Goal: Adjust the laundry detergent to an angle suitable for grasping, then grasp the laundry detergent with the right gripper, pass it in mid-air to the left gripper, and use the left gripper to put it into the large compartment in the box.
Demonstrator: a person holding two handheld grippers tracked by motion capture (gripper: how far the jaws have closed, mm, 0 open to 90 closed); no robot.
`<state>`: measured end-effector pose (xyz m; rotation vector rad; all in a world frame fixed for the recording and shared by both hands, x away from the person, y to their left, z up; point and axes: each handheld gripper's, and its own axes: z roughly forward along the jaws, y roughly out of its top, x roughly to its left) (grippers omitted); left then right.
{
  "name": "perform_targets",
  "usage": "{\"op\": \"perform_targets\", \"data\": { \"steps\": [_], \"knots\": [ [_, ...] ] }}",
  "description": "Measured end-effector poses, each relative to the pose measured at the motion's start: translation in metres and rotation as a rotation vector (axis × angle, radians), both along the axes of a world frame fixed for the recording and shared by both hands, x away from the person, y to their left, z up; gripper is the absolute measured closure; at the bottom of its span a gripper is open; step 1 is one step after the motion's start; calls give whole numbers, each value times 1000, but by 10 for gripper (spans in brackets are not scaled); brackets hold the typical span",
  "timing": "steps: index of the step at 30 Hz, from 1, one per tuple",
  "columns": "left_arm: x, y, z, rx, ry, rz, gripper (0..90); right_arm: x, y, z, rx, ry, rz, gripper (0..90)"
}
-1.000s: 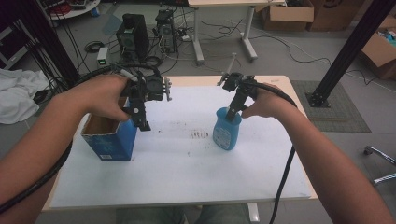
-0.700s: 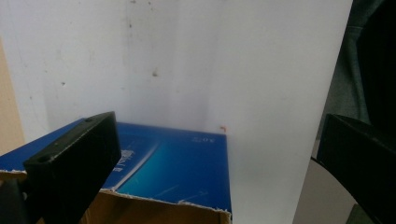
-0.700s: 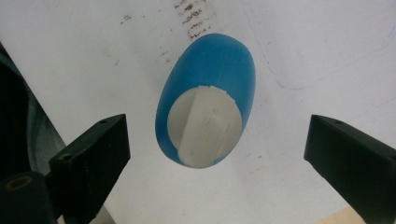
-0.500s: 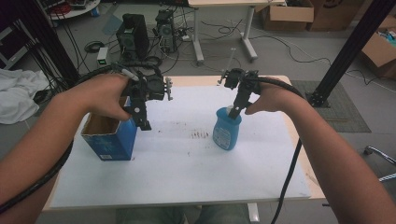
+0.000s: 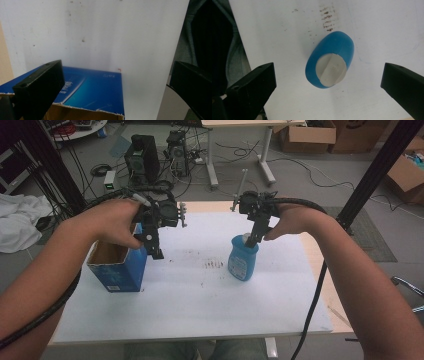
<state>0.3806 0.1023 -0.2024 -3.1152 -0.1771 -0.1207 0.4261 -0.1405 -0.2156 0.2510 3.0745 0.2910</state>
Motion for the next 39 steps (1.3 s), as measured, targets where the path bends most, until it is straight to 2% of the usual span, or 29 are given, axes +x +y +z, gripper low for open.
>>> {"op": "perform_targets", "data": {
  "steps": [4,7,13,16,29,33,36,39],
  "knots": [
    [1,-1,-1,5,6,3,1,-3,7,6,-8,-7,69,0],
    [2,-1,-1,2,10,12,1,-4,12,8,-24,-16,96,0],
    [4,-3,-1,10,16,22,1,-8,18,4,-50,-3,144,0],
    [5,-5,-3,15,19,25,1,-11,20,3,-49,-5,171,0],
    [5,-2,-2,5,13,27,1,-14,30,0,-52,5,224,0],
    [3,-1,-4,-5,20,33,1,-14,34,-3,-65,4,225,0],
    [2,-1,-7,13,24,27,1,-16,35,-2,-62,5,223,0],
    [1,0,-6,-2,28,29,1,-16,37,-2,-62,5,227,0]
  ]
}}
